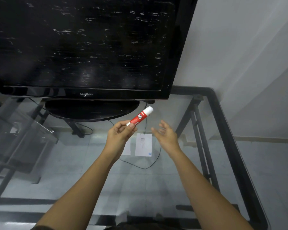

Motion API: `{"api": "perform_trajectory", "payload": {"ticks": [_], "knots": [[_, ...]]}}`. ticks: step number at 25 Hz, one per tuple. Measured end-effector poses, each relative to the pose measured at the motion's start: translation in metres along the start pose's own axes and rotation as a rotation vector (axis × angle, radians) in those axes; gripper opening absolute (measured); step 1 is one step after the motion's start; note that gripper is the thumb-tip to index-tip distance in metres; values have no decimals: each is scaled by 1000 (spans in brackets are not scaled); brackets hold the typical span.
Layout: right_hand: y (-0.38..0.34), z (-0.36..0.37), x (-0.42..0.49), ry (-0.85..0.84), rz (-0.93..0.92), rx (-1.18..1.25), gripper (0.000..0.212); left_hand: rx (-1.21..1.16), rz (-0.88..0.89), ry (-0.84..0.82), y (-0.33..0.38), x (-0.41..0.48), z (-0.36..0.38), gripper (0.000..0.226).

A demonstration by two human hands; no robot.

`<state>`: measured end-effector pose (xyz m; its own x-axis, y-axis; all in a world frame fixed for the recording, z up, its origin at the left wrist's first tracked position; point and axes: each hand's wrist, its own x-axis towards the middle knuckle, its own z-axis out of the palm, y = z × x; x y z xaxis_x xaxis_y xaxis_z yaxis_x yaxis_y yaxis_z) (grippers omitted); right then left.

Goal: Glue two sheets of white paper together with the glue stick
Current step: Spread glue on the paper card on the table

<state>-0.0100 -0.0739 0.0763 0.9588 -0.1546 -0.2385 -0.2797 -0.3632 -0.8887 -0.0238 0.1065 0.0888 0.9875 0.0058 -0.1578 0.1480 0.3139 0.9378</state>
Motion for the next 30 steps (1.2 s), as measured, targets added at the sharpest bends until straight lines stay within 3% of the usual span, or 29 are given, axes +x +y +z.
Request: {"api": "perform_trajectory", "payload": {"ticks": [3, 7, 13, 21, 26, 30], "knots": [[36, 18, 8, 30, 64, -265, 55, -3, -4, 44, 2, -6, -12, 36], [63, 46, 10, -60, 103, -446, 64, 14, 7, 105, 6, -15, -29, 44], [83, 54, 4, -148, -95, -868, 59, 60, -13, 172, 4, -28, -42, 46], [119, 17, -40, -172, -155, -886, 60, -152, -175, 58, -42, -30, -37, 20], [140, 7, -44, -212, -193, -842, 52, -573, -447, 212, -74, -19, -21, 9], [151, 7, -44, -236, -191, -843, 54, -646, -561, 272, -90, -8, -14, 18]]}}
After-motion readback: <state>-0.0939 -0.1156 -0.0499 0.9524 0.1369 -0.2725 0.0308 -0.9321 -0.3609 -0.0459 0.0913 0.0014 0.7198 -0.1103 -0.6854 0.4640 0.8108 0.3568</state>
